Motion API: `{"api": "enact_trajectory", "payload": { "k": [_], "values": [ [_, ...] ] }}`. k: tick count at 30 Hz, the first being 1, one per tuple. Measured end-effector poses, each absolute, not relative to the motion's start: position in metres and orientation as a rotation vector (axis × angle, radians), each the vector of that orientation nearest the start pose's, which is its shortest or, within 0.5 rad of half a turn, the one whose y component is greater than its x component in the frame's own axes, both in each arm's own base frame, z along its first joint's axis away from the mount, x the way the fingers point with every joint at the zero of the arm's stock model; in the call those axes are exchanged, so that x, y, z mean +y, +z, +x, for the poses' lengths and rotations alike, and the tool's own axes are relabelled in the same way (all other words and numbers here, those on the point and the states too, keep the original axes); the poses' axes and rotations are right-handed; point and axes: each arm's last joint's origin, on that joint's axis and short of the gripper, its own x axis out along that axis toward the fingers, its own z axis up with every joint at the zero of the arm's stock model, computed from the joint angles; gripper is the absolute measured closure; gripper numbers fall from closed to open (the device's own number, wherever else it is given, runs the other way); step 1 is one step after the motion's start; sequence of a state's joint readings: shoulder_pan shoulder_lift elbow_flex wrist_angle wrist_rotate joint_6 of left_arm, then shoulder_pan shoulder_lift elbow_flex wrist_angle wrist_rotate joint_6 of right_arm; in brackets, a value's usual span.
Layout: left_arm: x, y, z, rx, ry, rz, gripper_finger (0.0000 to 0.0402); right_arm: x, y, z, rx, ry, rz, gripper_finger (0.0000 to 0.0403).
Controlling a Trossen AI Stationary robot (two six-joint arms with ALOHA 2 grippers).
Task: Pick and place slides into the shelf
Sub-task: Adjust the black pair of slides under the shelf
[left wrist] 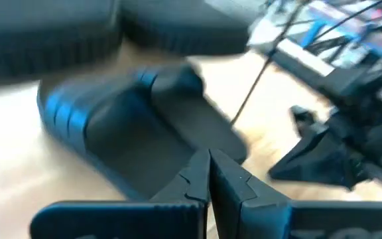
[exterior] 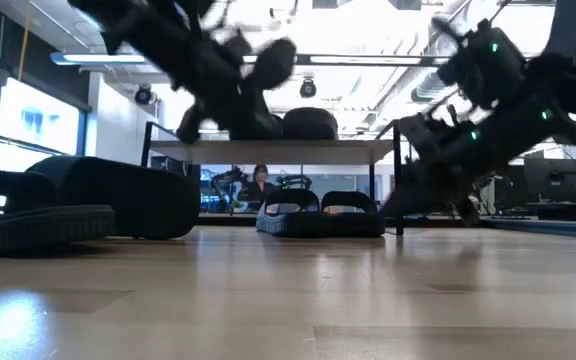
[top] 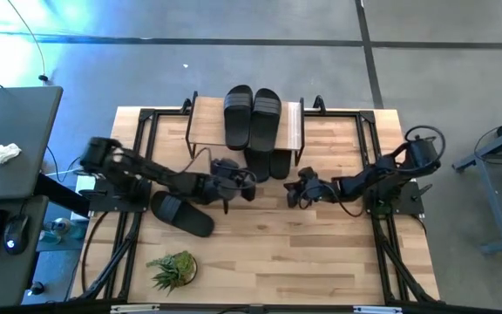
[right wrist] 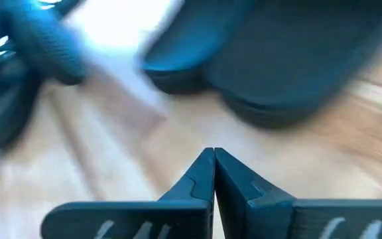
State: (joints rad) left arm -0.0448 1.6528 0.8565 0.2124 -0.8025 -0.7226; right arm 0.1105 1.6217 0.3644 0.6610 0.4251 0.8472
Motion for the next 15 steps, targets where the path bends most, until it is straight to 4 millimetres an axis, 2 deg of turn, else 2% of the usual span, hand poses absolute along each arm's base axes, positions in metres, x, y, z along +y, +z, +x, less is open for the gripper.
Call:
{"api": "enact_trajectory", "payload": {
  "k": [4, 8, 12, 15],
  "values": [
    [-0.006, 0.219, 0.317, 0.228, 0.809, -0.351, 0.0402, 0.022, 0.121, 0.267, 0.425, -0.442, 0.493, 0.0403],
    [-0.017, 0.244, 0.303, 0.214, 0.739, -0.278, 0.0402, 0.026, 0.148, 0.298, 0.494, -0.384, 0.199, 0.0403],
    [-0.027, 0.259, 0.292, 0.212, 0.688, -0.219, 0.0402, 0.026, 0.171, 0.324, 0.551, -0.325, -0.095, 0.0403],
    [-0.033, 0.265, 0.286, 0.214, 0.661, -0.214, 0.0402, 0.020, 0.173, 0.338, 0.584, -0.246, -0.204, 0.0403]
  ]
}}
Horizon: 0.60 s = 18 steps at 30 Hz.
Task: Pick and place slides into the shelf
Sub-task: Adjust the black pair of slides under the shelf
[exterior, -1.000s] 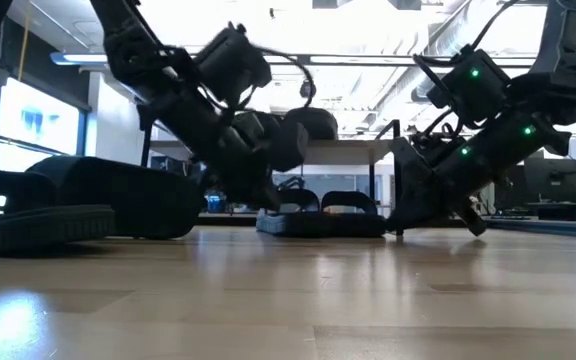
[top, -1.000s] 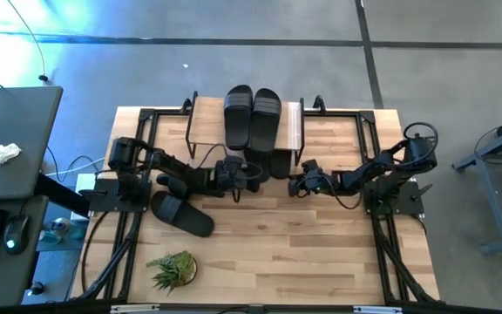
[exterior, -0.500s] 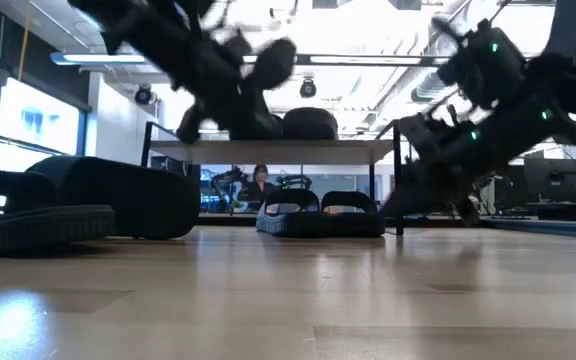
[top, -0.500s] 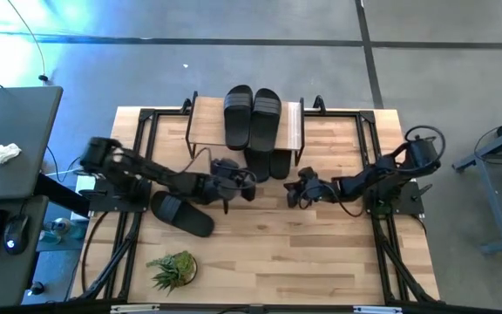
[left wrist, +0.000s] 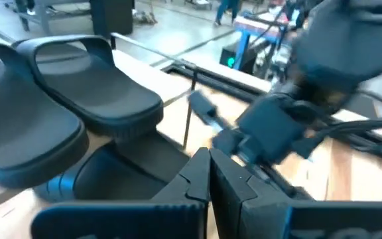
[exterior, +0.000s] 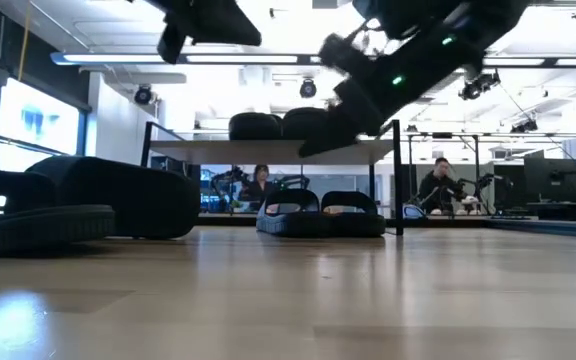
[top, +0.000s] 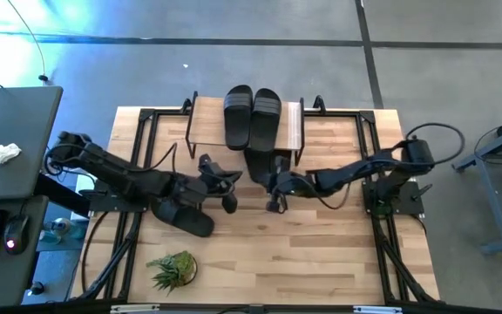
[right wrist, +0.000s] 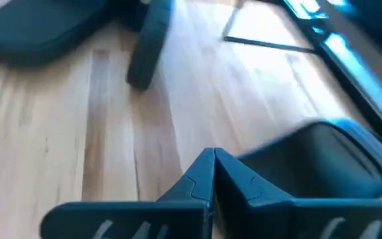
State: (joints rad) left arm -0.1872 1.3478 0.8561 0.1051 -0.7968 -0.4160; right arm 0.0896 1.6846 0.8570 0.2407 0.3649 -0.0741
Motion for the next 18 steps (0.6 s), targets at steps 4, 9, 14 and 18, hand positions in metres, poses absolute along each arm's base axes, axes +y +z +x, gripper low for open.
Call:
{"api": "enact_trajectory", "payload": {
  "k": [4, 9, 14, 18],
  "values": [
    [-0.040, 0.267, 0.284, 0.216, 0.635, -0.215, 0.0402, 0.018, 0.151, 0.350, 0.710, -0.124, -0.277, 0.0403],
    [-0.046, 0.265, 0.283, 0.226, 0.616, -0.219, 0.0402, 0.026, 0.121, 0.354, 0.823, -0.067, -0.404, 0.0403],
    [-0.047, 0.264, 0.282, 0.234, 0.616, -0.229, 0.0402, 0.024, 0.115, 0.376, 0.827, -0.156, -0.403, 0.0403],
    [-0.047, 0.263, 0.282, 0.242, 0.621, -0.224, 0.0401, 0.020, 0.121, 0.397, 0.798, -0.234, -0.368, 0.0403]
  ]
}}
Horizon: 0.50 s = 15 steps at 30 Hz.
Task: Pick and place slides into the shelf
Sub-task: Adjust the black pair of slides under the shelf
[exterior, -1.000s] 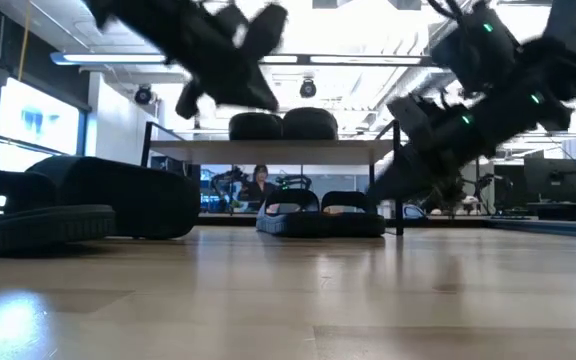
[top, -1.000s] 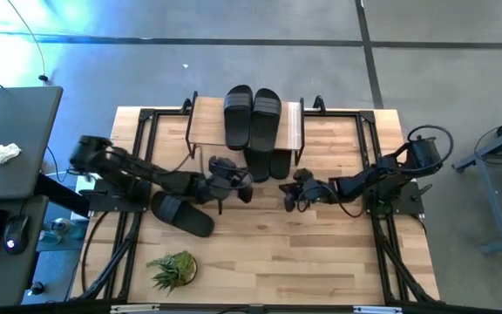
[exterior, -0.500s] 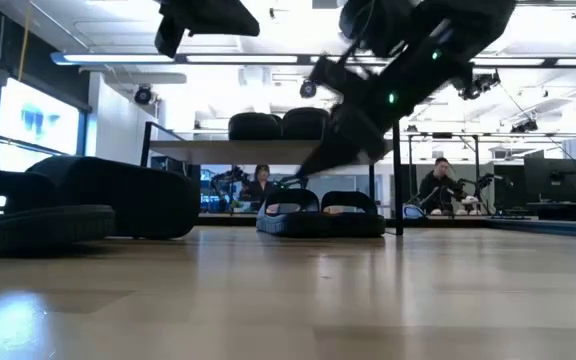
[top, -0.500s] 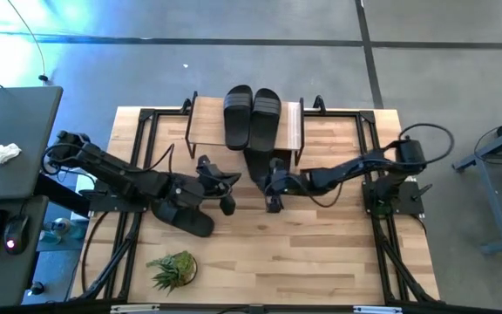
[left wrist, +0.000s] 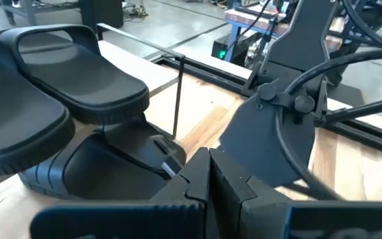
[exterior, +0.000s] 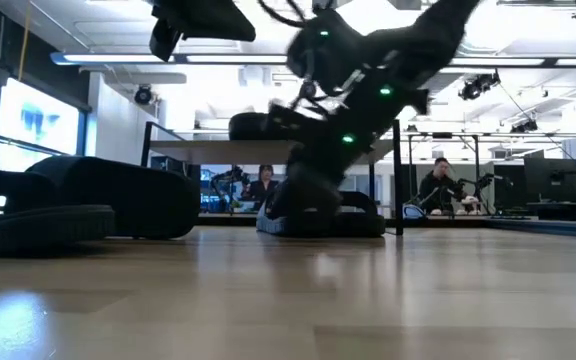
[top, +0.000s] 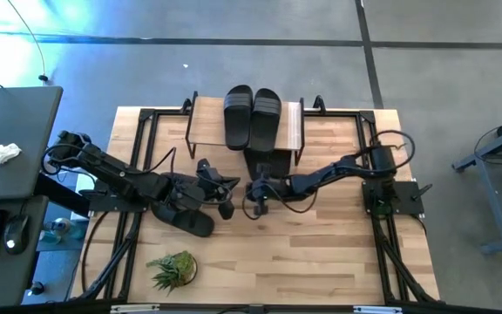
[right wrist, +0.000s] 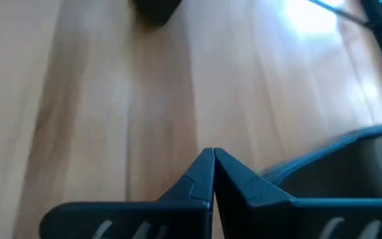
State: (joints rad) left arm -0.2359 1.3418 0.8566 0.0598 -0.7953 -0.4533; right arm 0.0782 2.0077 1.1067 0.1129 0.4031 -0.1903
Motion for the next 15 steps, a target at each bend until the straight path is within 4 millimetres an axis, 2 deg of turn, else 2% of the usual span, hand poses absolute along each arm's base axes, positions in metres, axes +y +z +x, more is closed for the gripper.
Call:
{"api": "enact_trajectory", "payload": {
  "k": [7, 15],
  "values": [
    [-0.047, 0.262, 0.282, 0.250, 0.620, -0.222, 0.0402, 0.007, 0.113, 0.415, 0.862, -0.298, -0.343, 0.0403],
    [-0.047, 0.262, 0.282, 0.254, 0.615, -0.223, 0.0402, -0.014, 0.114, 0.417, 0.851, -0.390, -0.277, 0.0403]
  ]
}}
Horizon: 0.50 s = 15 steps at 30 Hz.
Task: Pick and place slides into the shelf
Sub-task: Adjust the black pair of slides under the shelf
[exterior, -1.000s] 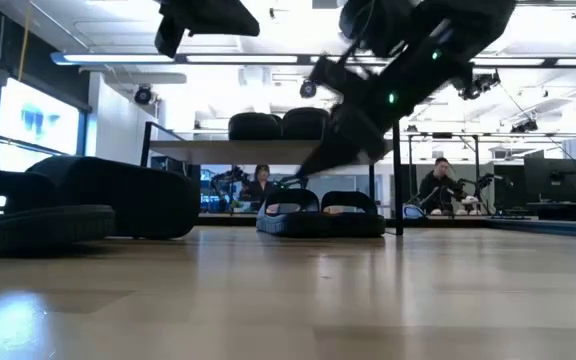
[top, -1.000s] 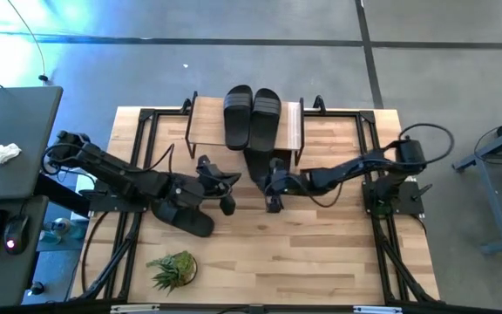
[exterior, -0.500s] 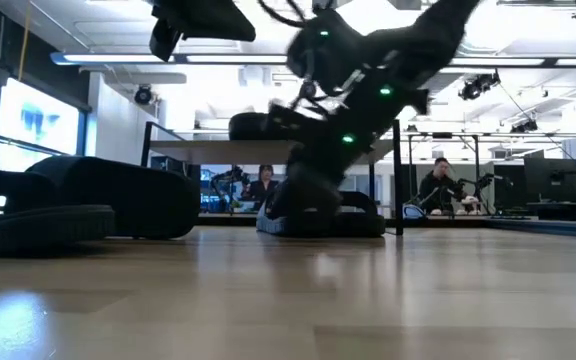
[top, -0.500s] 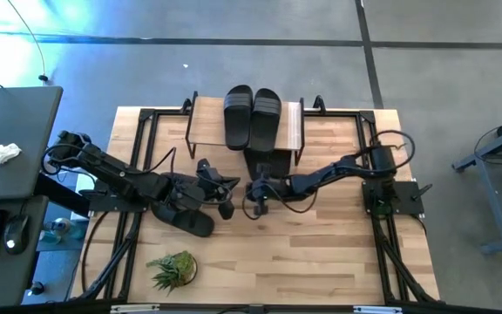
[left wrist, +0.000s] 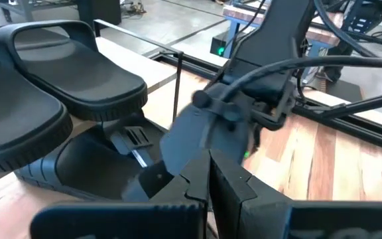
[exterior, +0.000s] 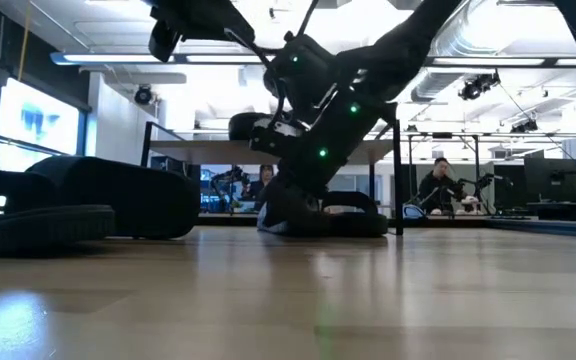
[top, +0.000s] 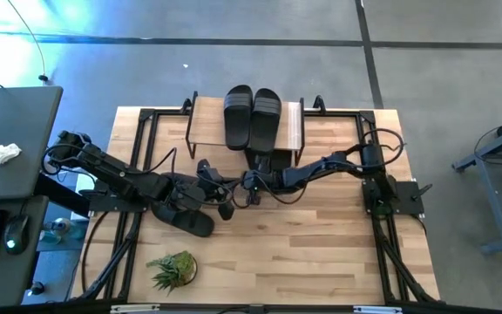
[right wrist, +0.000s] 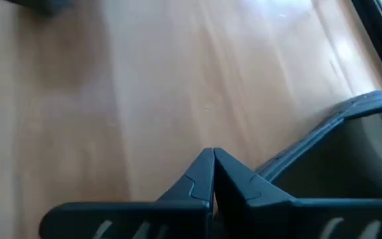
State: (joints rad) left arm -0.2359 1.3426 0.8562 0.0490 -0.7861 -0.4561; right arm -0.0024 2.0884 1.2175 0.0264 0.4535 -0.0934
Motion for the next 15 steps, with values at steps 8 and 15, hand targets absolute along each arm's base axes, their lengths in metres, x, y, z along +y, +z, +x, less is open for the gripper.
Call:
{"api": "enact_trajectory", "payload": {
  "k": [8, 15],
  "values": [
    [-0.047, 0.262, 0.282, 0.255, 0.607, -0.226, 0.0402, -0.028, 0.114, 0.415, 0.848, -0.466, -0.247, 0.0403],
    [-0.047, 0.262, 0.282, 0.255, 0.605, -0.229, 0.0402, -0.033, 0.114, 0.415, 0.842, -0.503, -0.226, 0.0403]
  ]
}}
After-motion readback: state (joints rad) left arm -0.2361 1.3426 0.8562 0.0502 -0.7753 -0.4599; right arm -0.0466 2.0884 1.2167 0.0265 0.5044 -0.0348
